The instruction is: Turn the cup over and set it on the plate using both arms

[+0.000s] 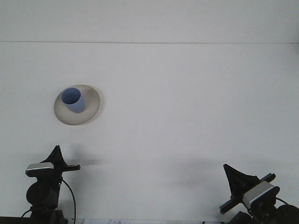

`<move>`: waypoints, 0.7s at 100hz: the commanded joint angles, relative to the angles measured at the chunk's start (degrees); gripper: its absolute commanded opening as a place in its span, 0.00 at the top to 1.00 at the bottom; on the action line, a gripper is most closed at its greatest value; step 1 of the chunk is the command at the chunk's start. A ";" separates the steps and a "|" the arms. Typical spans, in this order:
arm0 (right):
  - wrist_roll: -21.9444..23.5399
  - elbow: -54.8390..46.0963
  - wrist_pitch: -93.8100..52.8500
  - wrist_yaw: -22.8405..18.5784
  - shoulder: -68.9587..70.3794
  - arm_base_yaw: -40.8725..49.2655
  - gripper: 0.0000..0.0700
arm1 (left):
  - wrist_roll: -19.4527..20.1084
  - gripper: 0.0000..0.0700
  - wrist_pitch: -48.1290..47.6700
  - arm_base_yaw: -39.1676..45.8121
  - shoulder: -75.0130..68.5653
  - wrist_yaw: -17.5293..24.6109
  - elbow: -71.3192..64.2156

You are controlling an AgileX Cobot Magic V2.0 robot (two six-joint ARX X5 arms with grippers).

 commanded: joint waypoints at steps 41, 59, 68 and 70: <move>2.56 -31.15 34.07 -16.83 -5.92 -39.76 0.99 | 0.68 0.98 0.57 0.02 -0.07 0.09 -1.11; 4.55 -38.49 39.52 -13.90 -5.92 -41.83 0.99 | 0.68 0.98 0.57 0.02 -0.04 0.09 -1.11; 4.22 -38.38 37.51 -11.21 -5.92 -41.83 0.99 | 0.68 0.98 0.57 0.02 -0.04 0.09 -1.11; 4.22 -38.38 37.46 -10.80 -5.92 -41.83 0.99 | 0.68 0.98 0.57 0.02 -0.04 0.09 -1.11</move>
